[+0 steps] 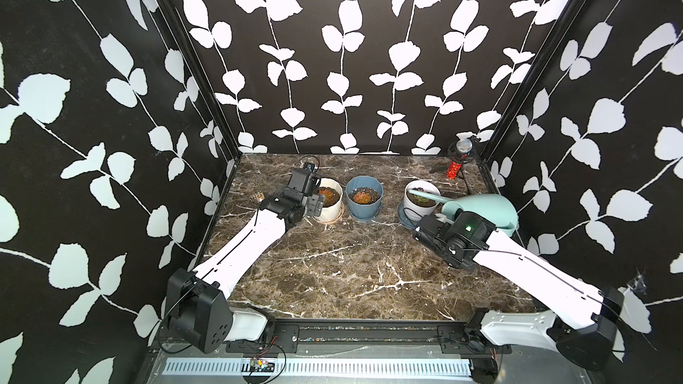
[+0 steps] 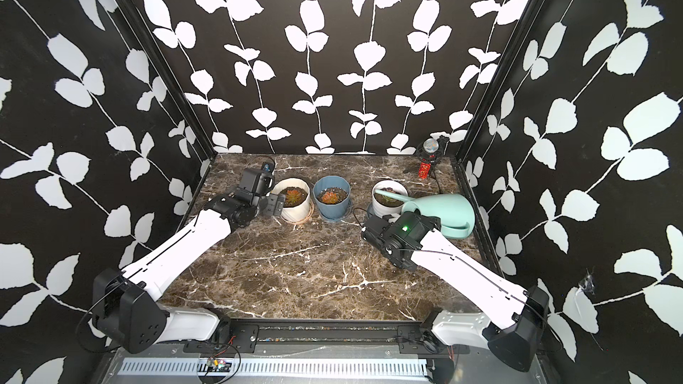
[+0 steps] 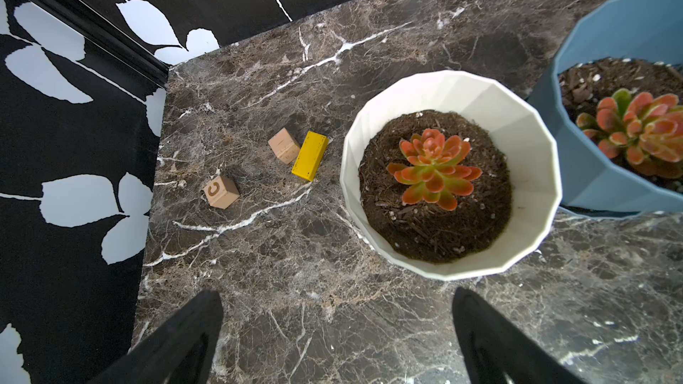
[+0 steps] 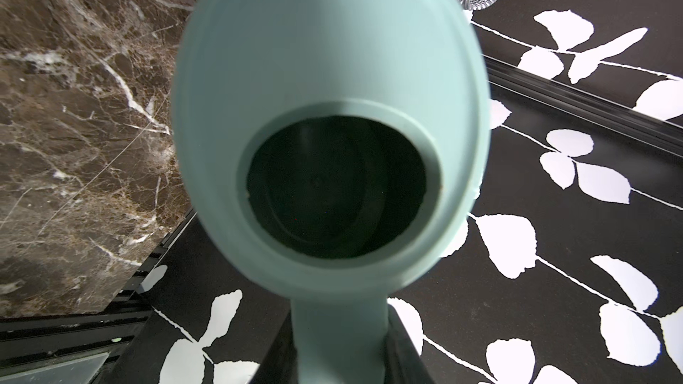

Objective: Water the succulent around the soil edge
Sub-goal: Water the soil of the potted plant with water.

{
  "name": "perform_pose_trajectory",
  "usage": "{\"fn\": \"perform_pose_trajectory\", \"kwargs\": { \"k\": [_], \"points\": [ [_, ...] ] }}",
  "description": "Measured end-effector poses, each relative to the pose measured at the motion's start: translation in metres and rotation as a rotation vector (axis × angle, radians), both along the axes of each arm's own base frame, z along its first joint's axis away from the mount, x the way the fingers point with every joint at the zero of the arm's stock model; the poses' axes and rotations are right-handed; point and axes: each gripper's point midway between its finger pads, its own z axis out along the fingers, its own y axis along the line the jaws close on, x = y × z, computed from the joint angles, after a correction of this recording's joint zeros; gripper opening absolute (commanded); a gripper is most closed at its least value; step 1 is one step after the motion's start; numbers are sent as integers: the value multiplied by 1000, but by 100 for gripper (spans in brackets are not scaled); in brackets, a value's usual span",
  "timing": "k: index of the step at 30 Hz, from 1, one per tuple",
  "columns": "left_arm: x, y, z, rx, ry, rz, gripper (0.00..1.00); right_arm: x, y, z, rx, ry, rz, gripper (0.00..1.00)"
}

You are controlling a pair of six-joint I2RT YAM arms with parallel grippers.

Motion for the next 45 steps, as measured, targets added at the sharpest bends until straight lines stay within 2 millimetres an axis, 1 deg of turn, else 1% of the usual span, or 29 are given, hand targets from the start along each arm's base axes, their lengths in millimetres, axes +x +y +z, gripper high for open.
{"fn": "perform_pose_trajectory", "kwargs": {
  "k": [8,14,20,28,45],
  "points": [
    [0,0,0,0,0,1,99,-1,-1,-4,9,-9,-14,0],
    [-1,1,-4,4,8,1,99,-2,-3,-6,5,-14,-18,0],
    [-2,1,-4,5,9,1,99,-4,-7,-3,-19,-24,-4,0],
    [-2,1,-4,5,9,1,99,-6,-11,-5,-60,4,16,0],
    [-2,1,-4,5,9,1,99,-9,-14,-4,-81,20,33,0]
  ]
}}
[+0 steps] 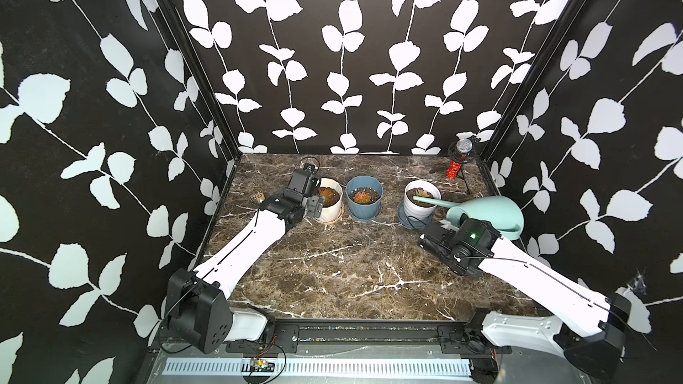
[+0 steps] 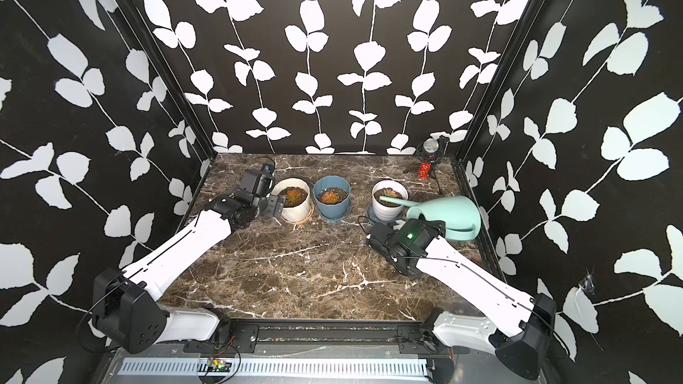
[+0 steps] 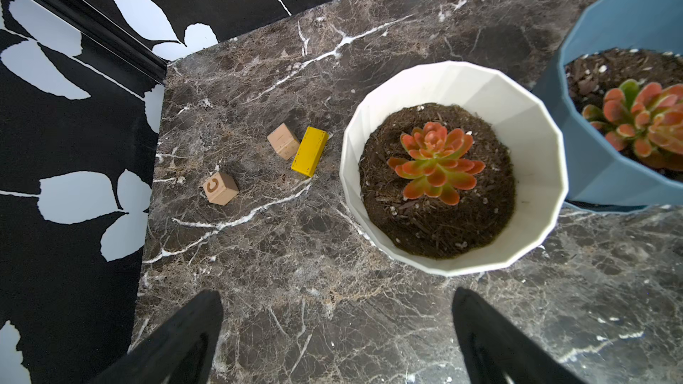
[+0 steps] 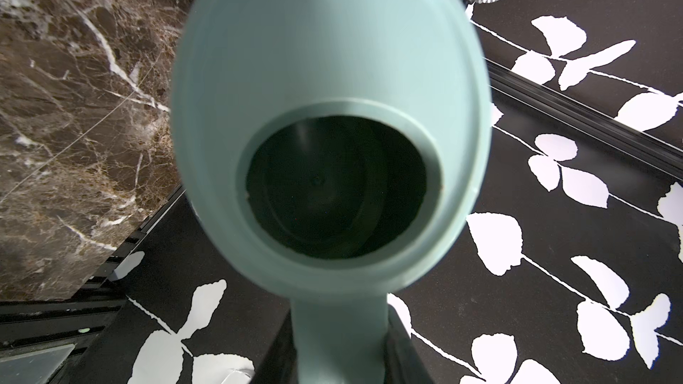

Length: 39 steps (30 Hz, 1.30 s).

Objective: Water the succulent around the soil edge
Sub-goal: Water the soil of the potted plant with water.

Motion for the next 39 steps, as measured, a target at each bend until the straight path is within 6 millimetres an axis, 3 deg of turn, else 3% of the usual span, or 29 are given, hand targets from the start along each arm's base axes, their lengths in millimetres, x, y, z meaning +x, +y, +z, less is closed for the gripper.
{"fn": "perform_pose_trajectory", "kwargs": {
  "k": [26,39],
  "points": [
    [0,0,-1,0,1,0,99,-15,-18,-5,-16,14,24,0],
    [0,0,-1,0,1,0,99,-23,-38,-6,-26,19,-28,0]
  ]
}}
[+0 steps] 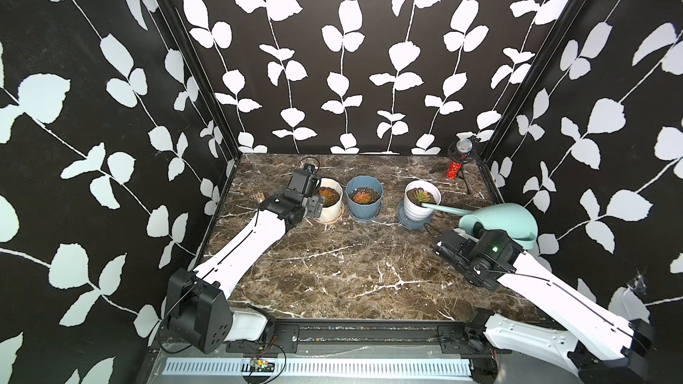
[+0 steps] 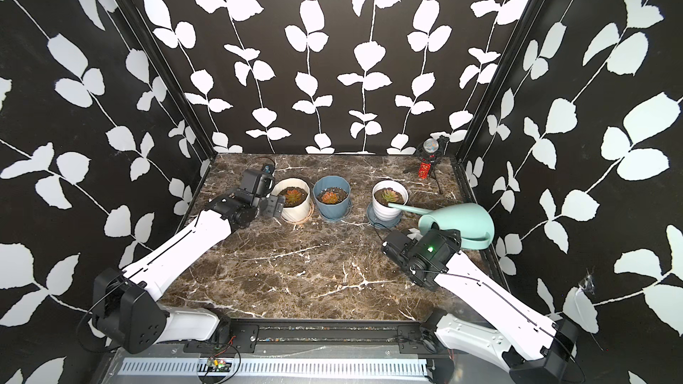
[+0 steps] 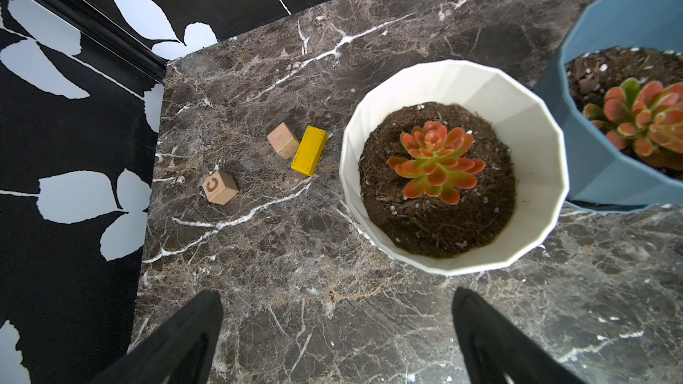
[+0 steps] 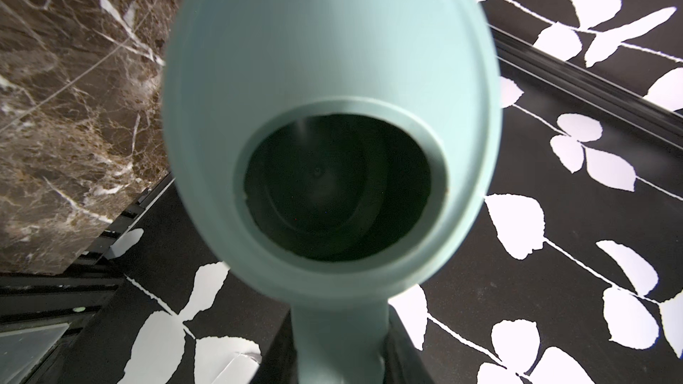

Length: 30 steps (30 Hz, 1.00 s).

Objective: Water the succulent around the soil edge
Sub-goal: Water the soil of the potted plant with water.

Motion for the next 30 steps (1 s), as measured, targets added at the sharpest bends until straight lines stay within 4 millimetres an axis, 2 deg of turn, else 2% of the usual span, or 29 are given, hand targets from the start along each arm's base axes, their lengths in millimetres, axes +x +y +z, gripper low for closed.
{"fn": "perform_pose_trajectory", "kwargs": {
  "k": [30],
  "points": [
    [0,0,0,-3,0,2,99,-6,-31,6,-75,44,-108,0]
  ]
}}
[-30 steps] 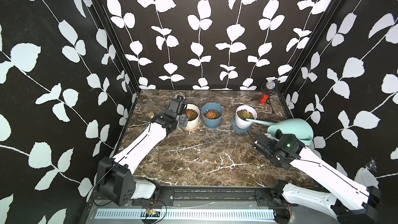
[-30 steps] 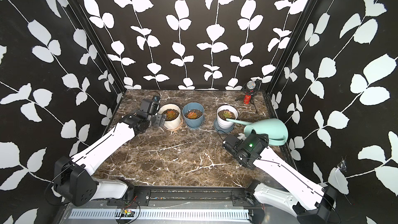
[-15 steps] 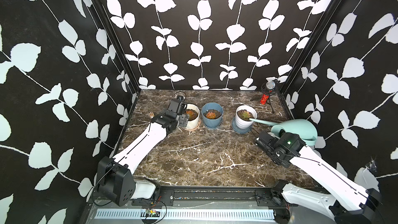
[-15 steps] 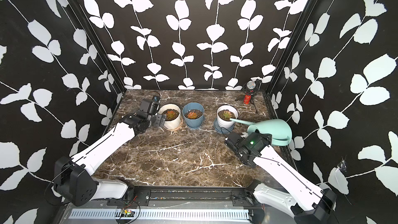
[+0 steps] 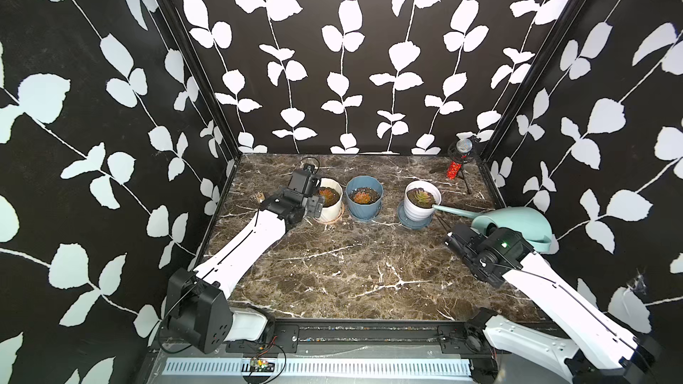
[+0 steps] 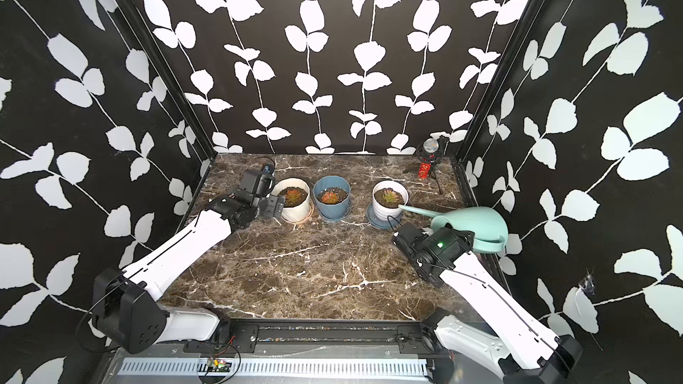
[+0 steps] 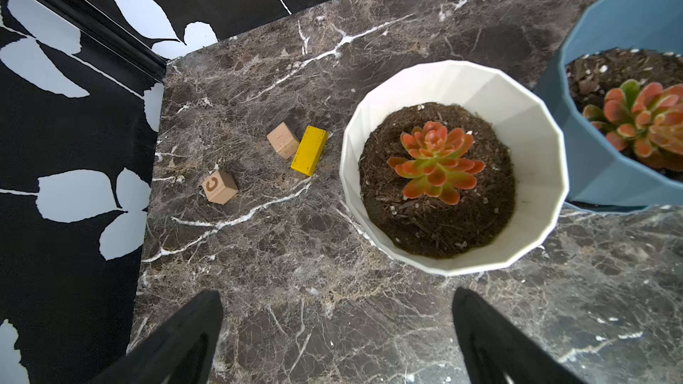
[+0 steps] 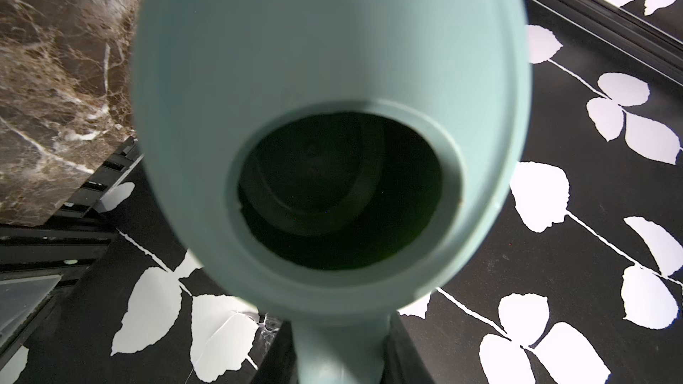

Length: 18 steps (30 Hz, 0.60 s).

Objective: Water the succulent around the soil edge
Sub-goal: Water the soil of the potted plant with water.

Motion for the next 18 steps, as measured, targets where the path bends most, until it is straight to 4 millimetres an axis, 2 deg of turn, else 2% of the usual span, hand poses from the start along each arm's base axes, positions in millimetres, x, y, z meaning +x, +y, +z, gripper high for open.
{"fn": "perform_pose_trajectory", "kwargs": {
  "k": [18],
  "points": [
    [0,1,0,0,0,2,99,16,-2,-1,-16,-9,-38,0]
  ]
}}
